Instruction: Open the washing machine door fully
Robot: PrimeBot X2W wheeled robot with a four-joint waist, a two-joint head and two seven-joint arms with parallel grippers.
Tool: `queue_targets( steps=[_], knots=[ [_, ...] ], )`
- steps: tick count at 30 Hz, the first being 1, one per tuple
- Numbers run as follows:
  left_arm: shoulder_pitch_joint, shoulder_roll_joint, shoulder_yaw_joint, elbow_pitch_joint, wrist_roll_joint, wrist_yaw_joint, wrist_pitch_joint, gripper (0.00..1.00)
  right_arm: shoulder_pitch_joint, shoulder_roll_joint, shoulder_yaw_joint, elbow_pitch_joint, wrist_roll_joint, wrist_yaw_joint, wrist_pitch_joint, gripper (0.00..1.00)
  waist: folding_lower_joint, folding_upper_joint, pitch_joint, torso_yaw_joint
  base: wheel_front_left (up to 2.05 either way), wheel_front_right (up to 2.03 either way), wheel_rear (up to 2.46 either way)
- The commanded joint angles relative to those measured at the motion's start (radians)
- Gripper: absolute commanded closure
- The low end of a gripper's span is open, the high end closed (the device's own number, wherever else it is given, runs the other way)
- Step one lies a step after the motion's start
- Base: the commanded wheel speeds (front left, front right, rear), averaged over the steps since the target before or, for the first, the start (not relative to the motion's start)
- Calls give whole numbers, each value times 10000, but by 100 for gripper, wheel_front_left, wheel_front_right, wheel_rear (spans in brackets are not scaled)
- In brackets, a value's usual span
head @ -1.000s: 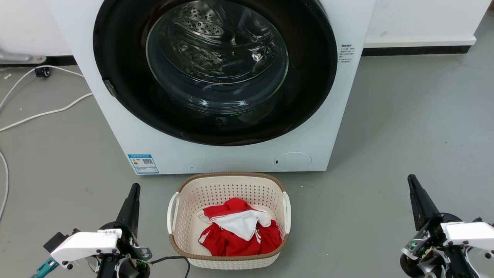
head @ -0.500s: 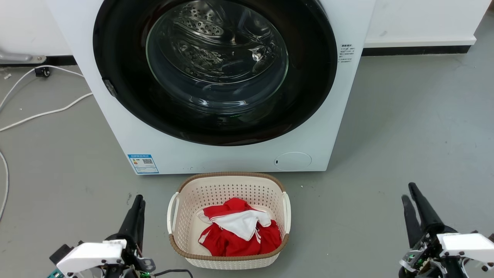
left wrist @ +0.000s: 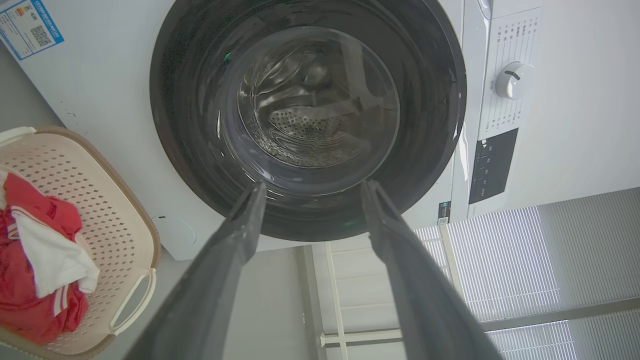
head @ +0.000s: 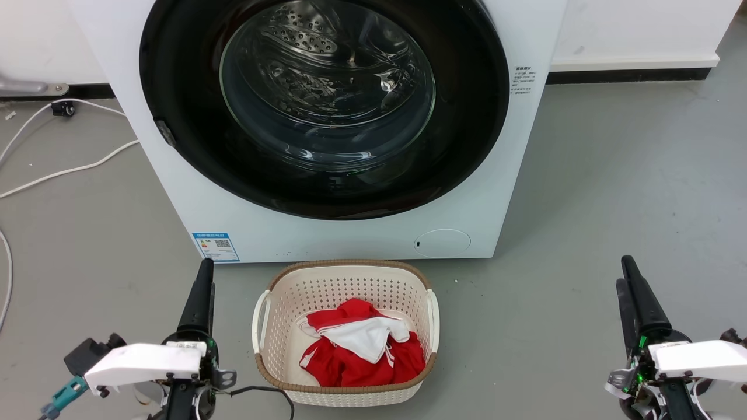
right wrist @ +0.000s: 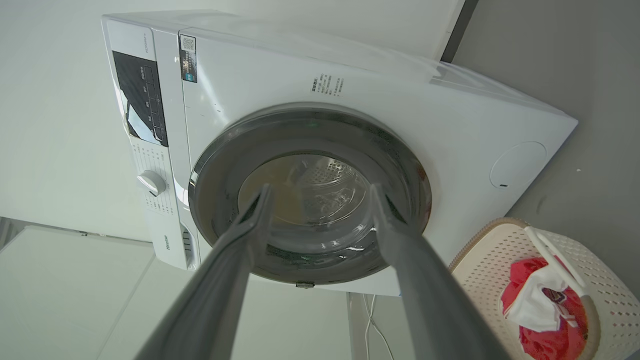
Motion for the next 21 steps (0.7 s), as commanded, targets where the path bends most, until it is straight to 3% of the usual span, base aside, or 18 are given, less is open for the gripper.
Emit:
queue_targets(
  steps=[1,10,21],
  knots=[
    [-365,28,-34,-346,495,-17,-122,0,-163,-22,88,-377,-646,1,-122,0,0,0,5,0,0,0,0],
    [-442,33,-372,-599,2730,-20,-486,0,-58,-49,358,-965,-3688,1,-477,0,0,0,32,-14,0,0,0],
    [-537,237,-629,-703,5004,-24,-883,0,147,8,511,-1247,-6130,1,-866,0,-1,0,48,2,0,0,0]
  ],
)
